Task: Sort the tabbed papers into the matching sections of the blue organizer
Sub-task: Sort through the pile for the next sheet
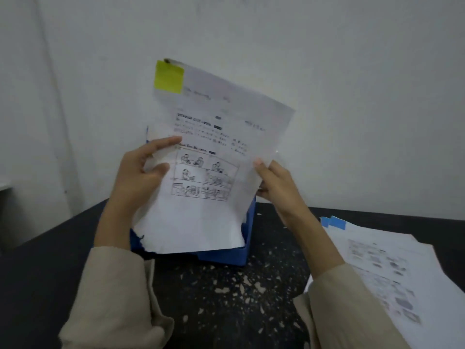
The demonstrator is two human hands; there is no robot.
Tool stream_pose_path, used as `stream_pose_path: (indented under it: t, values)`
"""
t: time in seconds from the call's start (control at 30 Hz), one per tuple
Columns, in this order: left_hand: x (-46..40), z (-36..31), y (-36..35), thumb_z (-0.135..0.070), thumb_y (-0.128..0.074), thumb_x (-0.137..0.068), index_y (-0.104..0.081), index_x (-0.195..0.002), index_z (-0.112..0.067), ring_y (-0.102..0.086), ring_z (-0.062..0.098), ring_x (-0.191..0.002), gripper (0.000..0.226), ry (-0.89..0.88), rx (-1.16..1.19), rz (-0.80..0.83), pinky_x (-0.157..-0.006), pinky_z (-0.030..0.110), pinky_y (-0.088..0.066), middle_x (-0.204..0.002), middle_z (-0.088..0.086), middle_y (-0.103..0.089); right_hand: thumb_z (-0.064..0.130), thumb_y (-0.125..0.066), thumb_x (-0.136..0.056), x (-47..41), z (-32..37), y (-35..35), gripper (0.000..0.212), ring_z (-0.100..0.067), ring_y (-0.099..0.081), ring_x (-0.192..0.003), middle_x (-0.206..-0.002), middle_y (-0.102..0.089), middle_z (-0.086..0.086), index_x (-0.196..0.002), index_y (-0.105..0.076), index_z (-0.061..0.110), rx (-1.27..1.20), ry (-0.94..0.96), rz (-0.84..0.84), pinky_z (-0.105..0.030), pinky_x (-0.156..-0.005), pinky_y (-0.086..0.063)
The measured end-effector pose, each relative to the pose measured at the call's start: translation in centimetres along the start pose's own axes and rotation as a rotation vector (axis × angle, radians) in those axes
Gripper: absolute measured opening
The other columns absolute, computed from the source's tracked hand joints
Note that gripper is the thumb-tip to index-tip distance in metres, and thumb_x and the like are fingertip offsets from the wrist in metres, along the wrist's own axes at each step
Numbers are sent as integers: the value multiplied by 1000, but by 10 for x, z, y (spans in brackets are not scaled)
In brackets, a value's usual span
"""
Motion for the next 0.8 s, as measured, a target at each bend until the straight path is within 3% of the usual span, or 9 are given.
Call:
stream_pose_path:
  t: [0.1,0.2,0.3,0.37,0.5,0.63,0.73,0.8]
  values:
    - [7,8,26,17,-53,-83,-63,-109,-37,-53,-12,-111,60,53,-12,-40,-91,4,-41,-120,-16,-60,36,-35,-100,1,-15,-24,22,-4,-63,-96,-107,-65,9,-106,-56,32,-32,-109,139,-21,-82,-54]
    - [12,17,40,15,-54,-83,-63,-112,-37,-51,-8,-116,60,99,-25,-76,-100,11,-38,-122,-16,-60,47,-30,-97,2,-26,-33,40,-16,-49,-125,-135,-52,2,-132,-43,32,-34,-161,186,-39,-104,-43]
    - [12,20,43,15,-53,-83,-63,-113,-36,-51,1,-120,60,130,-15,-114,-106,25,-39,-123,-13,-60,48,-28,-98,-1,-27,-26,56,-17,-33,-137,-152,-29,5,-149,-19,27,-60,-173,102,-36,-105,-37]
    - [9,17,41,15,-53,-83,-62,-114,-36,-50,6,-123,60,130,-16,-131,-104,24,-40,-127,-10,-58,45,-28,-99,-3,-27,-17,56,-17,-31,-138,-153,-25,4,-150,-14,25,-87,-174,54,-37,-106,-37]
    - [2,5,29,14,-52,-85,-60,-120,-31,-49,4,-123,58,110,9,-151,-98,11,-40,-131,-8,-56,46,-29,-98,-5,-27,-8,57,-16,-32,-138,-154,-24,6,-151,-15,27,-106,-175,31,-35,-103,-38]
    - [-4,-14,9,13,-50,-86,-58,-124,-29,-46,1,-123,58,70,-1,-122,-105,16,-36,-129,-13,-54,46,-28,-99,-4,-29,-7,36,-11,-42,-128,-140,-42,10,-133,-36,36,-66,-166,32,-38,-108,-34]
    - [-11,-30,-1,13,-48,-86,-58,-126,-28,-45,-2,-118,58,51,-74,-137,-92,-3,-32,-127,-15,-53,48,-28,-99,-7,-33,-5,39,-10,-42,-127,-138,-45,11,-137,-32,39,-41,-170,20,-33,-108,-32]
    - [-21,-44,-2,12,-46,-85,-57,-128,-26,-45,2,-118,59,37,-177,-138,-87,-7,-30,-124,-14,-52,45,-29,-100,-5,-32,-5,47,-5,-42,-124,-137,-42,14,-145,-26,32,-44,-166,17,-26,-104,-33]
Point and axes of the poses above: each hand's wrist, its own x-axis away from the middle knuckle, its own y-axis out of the back of the hand, z = x × y, the point moved 2 cm from there along -x, towards the middle knuckle
